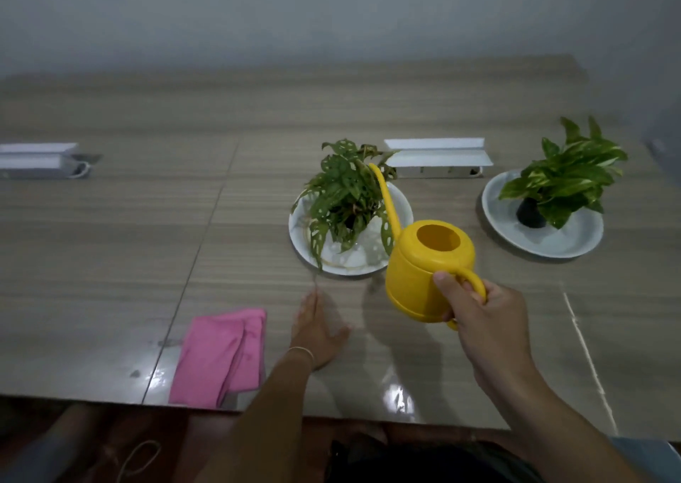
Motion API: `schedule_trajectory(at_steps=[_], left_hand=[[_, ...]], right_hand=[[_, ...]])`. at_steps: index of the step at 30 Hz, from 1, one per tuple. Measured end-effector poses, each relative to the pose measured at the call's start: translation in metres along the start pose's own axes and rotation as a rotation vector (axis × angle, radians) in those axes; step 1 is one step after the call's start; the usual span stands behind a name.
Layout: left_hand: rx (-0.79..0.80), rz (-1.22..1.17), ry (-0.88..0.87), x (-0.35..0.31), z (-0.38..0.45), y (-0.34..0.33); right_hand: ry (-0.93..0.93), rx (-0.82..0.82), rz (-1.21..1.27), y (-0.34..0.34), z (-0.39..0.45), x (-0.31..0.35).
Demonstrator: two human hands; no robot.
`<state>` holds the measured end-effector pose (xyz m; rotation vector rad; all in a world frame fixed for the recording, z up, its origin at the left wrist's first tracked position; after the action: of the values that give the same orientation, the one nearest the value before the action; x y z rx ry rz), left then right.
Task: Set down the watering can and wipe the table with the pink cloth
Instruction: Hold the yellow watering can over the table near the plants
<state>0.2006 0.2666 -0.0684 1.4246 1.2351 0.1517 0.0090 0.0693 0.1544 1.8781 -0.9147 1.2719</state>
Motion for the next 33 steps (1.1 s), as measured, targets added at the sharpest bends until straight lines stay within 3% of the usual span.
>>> schedule_trajectory(at_steps=[7, 21, 33], left_hand=[[0.101, 0.096, 0.043, -0.003, -0.001, -0.007], [0.102, 0.139, 0.050, -0.004, -0.004, -0.007], [0.123, 0.112, 0.043, -0.007, -0.006, -0.002]], right_hand=[[-0.014, 0.007, -0.069, -0.017, -0.007, 0.013], [0.059, -0.032, -0.054, 0.016, -0.013, 0.071], [0.073, 0.102, -0.039, -0.035, -0.010, 0.080]])
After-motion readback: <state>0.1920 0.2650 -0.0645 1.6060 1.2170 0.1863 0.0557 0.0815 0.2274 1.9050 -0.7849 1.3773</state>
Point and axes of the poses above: each hand's wrist, its own z-axis towards the middle knuckle, its own y-axis out of the back of the hand, x = y × z, the point moved 7 cm from there along z, towards the middle knuckle, and after that the axes turned 10 degrees about -y, right-handed, at the moved point
